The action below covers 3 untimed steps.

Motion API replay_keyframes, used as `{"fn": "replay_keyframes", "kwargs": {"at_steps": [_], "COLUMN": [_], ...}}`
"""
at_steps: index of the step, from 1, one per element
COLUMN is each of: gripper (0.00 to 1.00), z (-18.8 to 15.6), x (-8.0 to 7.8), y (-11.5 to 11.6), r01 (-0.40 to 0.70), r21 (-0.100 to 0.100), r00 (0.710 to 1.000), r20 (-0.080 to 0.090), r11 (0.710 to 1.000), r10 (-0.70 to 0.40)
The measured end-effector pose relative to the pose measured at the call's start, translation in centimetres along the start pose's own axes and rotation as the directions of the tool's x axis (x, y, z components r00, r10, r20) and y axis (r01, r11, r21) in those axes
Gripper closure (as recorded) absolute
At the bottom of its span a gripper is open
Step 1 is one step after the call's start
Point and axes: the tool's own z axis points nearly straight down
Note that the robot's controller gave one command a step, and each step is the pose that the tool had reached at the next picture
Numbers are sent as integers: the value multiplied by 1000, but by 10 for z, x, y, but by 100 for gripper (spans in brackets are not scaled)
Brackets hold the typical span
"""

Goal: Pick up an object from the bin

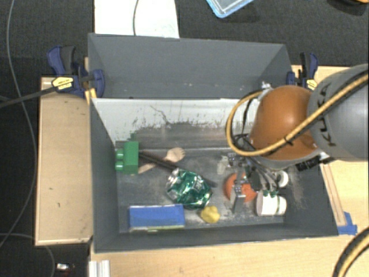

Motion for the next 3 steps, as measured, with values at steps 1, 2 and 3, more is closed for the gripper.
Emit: {"fn": "replay_keyframes", "kwargs": {"at_steps": [1,2,3], "gripper": [0,0,0], "z": [39,8,42], "x": [-4,-7,-21], "y": [50,107,93], "r01": [168,297,330], "r21": [2,-2,-2], "r00": [986,955,944], "r20": [4,9,-3], "r11": [986,955,944], "r10": [-168,-297,-330]}}
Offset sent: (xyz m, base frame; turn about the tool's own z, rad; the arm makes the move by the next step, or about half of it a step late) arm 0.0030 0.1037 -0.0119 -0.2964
